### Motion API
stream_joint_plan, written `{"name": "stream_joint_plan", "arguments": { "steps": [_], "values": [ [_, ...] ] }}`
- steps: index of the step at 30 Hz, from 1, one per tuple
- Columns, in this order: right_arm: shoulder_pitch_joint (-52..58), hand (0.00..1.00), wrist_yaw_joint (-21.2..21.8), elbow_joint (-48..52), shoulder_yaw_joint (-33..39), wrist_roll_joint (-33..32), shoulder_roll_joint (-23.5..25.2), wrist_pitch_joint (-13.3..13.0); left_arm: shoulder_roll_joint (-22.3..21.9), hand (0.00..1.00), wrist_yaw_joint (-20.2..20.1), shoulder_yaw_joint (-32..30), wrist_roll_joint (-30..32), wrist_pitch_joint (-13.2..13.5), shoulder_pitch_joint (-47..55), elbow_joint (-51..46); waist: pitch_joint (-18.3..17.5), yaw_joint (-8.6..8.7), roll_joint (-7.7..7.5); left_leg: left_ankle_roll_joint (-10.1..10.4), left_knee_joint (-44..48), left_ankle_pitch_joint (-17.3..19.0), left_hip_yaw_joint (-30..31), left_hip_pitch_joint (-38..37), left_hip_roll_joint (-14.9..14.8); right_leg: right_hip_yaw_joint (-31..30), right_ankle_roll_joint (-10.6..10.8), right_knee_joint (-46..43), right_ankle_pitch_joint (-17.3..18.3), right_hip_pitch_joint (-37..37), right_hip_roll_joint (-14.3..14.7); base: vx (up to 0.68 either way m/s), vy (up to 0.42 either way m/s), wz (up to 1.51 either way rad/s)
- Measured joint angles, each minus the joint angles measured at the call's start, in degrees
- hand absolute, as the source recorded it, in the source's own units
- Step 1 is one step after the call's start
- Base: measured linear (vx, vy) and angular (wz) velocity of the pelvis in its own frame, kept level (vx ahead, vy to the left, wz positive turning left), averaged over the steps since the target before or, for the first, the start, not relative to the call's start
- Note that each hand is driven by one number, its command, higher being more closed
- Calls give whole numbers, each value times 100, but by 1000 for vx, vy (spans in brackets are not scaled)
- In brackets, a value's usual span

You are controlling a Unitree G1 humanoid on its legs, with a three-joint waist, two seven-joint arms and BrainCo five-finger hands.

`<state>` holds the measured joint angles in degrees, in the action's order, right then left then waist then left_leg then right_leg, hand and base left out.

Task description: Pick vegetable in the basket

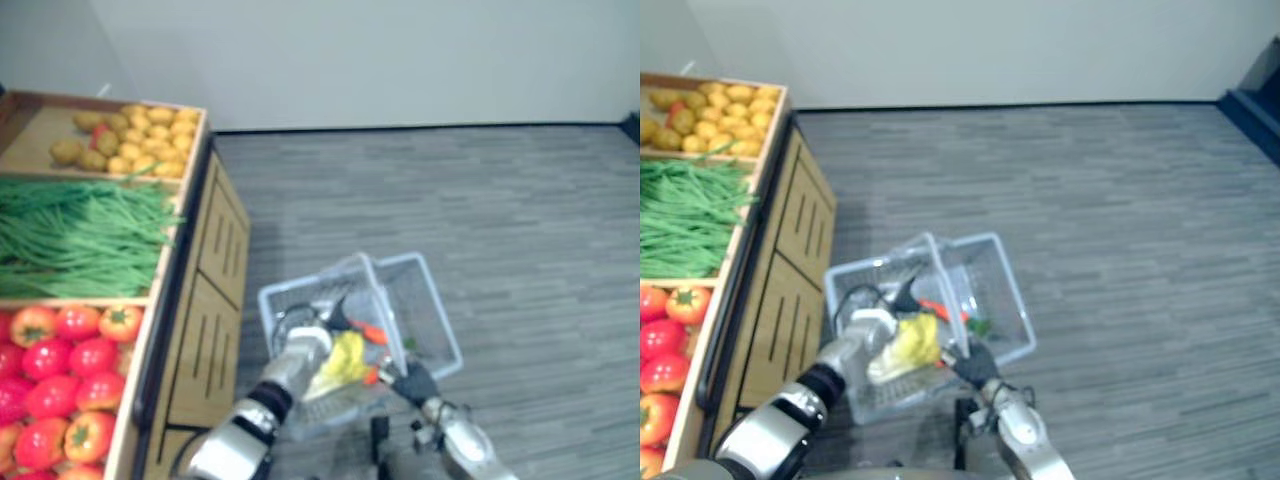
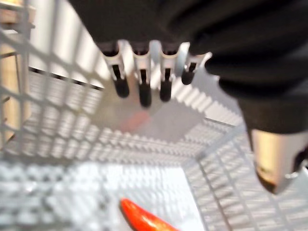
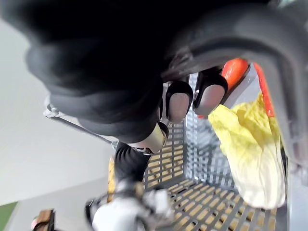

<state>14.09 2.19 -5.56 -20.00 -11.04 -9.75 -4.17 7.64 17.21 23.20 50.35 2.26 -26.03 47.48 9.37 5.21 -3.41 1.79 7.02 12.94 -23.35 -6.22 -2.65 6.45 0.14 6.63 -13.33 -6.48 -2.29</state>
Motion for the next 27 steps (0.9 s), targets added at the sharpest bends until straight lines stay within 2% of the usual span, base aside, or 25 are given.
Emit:
{"name": "stream_joint_plan", "arguments": {
  "steps": [3, 5, 7, 8, 9, 12, 14, 16, 19, 21, 24, 27],
  "values": [
    [-4, 100, -184, -618, 681, 230, 158, -3, 90, 0, 2, -133, -3, 28, 360, -538, 36, 88, 75, 17, 0, 11, 6, 3, -13, 22, 4, 0, 25, 8, 0, -18, 38, 1],
    [13, 100, -301, -930, 971, 343, 201, -1, 90, 0, 1, -142, -8, 27, 527, -878, 40, 89, 101, 29, 2, 18, 17, 8, -30, 44, 14, 0, 90, 14, 6, -2, 10, 5],
    [82, 100, -469, -1350, 1539, 473, 247, 6, 131, 0, -7, -148, -64, 44, 774, -1317, 32, 92, 185, 42, 9, 25, 63, 2, -68, 113, 3, 0, 126, 51, 28, 12, 25, 14],
    [91, 100, -604, -1650, 2024, 552, 291, 24, 199, 0, -45, -202, -86, 116, 981, -1572, 21, 91, 268, 50, 7, 31, 86, -6, -90, 151, 5, 0, 157, 71, 41, 21, 24, 9],
    [83, 100, -689, -1761, 2213, 603, 303, 24, 231, 0, -92, -240, -144, 172, 1077, -1667, 21, 91, 305, 55, 6, 33, 97, -6, -97, 161, 10, 0, 166, 76, 45, 25, 30, 11],
    [59, 100, -1010, -2250, 3113, 609, 307, 29, 360, 0, -320, -469, -583, 380, 1584, -1999, -19, 91, 455, 61, -6, 37, 211, 3, -114, 253, 12, -1, 203, 103, 51, 23, 37, 13],
    [40, 100, -1187, -2535, 3503, 610, 305, 36, 394, 0, -411, -864, -848, 475, 1905, -2084, -28, 79, 468, 72, -3, 44, 223, -10, -130, 272, 6, -1, 211, 127, 59, 17, 49, 6],
    [-35, 100, -1262, -2859, 3791, 618, 324, 44, 365, 0, -424, -1299, -1237, 455, 2124, -2078, -28, 72, 466, 76, -1, 47, 235, -23, -130, 284, 5, 0, 212, 151, 58, -7, 46, 3],
    [-78, 100, -1346, -3376, 4137, 663, 377, 100, 150, 0, -415, -2162, -1954, 300, 2197, -1543, -65, 19, 471, 117, -5, 79, 274, -76, -135, 316, -14, 0, 227, 215, 58, -8, 54, 5],
    [-144, 100, -1354, -3762, 4243, 673, 407, 253, 75, 0, -423, -2801, -2481, 66, 2137, -385, -117, -22, 481, 124, -14, 91, 277, -112, -147, 317, 8, 0, 255, 274, 72, -2, 44, 0],
    [-165, 100, -1308, -4091, 4250, 753, 419, 362, 51, 0, -467, -3607, -2793, -194, 2237, 990, -187, -76, 464, 134, -75, 97, 192, -224, -165, 250, -5, 0, 265, 294, 121, 20, 38, -12],
    [-201, 100, -1299, -4263, 4451, 887, 405, 454, 56, 0, -534, -4314, -3070, -329, 2555, 1512, -203, -76, 468, 161, -91, 113, 140, -289, -182, 215, -14, 0, 272, 319, 152, 20, 47, -9]
  ]
}}
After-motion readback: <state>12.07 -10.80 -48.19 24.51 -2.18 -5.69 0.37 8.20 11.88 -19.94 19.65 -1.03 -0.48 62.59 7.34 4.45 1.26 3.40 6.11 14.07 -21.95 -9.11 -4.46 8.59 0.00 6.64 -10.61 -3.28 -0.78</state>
